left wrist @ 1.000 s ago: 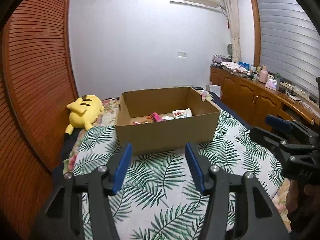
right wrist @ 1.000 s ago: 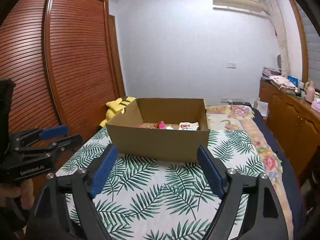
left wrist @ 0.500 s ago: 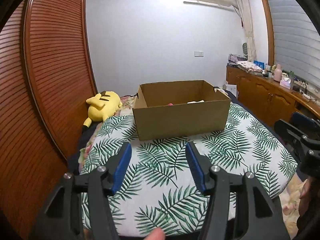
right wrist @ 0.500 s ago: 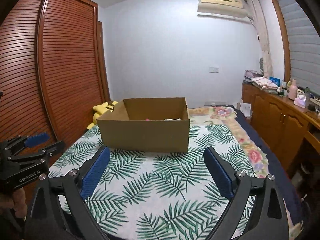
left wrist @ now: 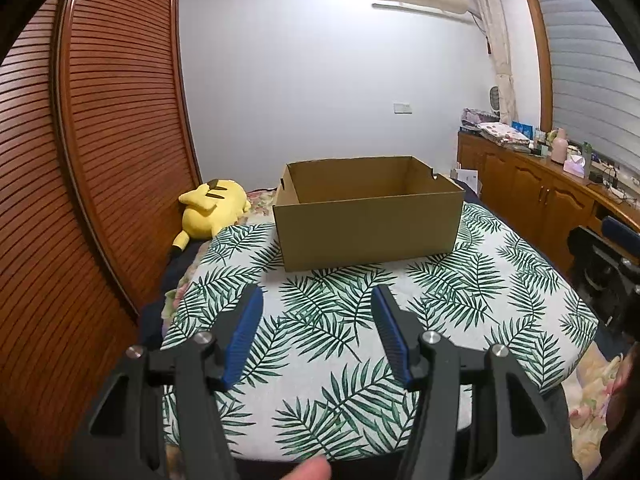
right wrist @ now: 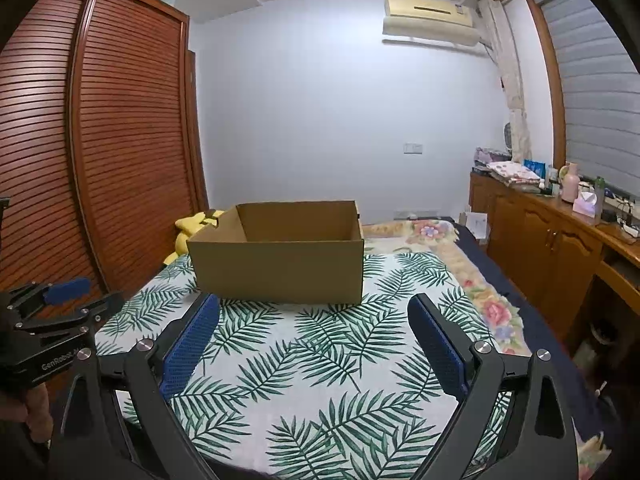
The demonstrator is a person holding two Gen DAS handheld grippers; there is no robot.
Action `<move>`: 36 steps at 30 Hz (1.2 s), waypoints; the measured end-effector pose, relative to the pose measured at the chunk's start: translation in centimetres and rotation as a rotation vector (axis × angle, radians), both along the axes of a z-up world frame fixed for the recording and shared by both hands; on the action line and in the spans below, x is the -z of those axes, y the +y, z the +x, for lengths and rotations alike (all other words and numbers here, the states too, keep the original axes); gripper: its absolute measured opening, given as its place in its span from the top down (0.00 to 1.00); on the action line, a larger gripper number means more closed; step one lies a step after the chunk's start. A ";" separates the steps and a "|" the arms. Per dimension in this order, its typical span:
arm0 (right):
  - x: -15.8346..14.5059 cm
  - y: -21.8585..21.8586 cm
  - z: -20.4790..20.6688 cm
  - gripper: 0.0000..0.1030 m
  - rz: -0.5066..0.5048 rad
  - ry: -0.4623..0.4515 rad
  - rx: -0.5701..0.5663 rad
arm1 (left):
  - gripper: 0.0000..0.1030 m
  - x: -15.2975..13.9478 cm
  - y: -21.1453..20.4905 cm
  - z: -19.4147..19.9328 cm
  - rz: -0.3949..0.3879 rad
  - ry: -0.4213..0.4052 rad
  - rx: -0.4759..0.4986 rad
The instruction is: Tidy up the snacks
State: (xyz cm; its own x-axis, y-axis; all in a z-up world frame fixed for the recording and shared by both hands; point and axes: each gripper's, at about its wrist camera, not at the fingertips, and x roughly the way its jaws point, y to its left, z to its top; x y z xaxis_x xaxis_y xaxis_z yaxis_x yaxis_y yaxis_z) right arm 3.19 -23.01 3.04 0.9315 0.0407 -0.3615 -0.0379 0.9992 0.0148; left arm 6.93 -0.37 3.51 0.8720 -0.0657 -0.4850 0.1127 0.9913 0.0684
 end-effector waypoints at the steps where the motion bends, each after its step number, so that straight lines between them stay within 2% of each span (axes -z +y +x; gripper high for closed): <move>1: 0.0 0.0 0.0 0.06 0.000 0.001 0.002 | 0.45 0.0 0.1 0.0 -0.005 -0.001 -0.003; 10: 0.0 -0.1 0.0 0.06 0.001 0.005 0.016 | 0.44 0.5 0.9 -0.2 -0.030 0.002 -0.020; 36: 0.2 -0.2 -0.1 0.06 -0.001 0.010 0.015 | 0.43 0.3 1.3 -0.7 -0.039 -0.013 -0.030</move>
State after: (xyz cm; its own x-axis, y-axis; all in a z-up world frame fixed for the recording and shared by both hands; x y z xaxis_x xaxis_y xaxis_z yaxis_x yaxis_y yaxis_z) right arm 3.10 -23.20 2.88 0.9284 0.0270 -0.3705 -0.0233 0.9996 0.0144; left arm 6.19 0.95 3.21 0.8800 -0.0577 -0.4715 0.0818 0.9962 0.0308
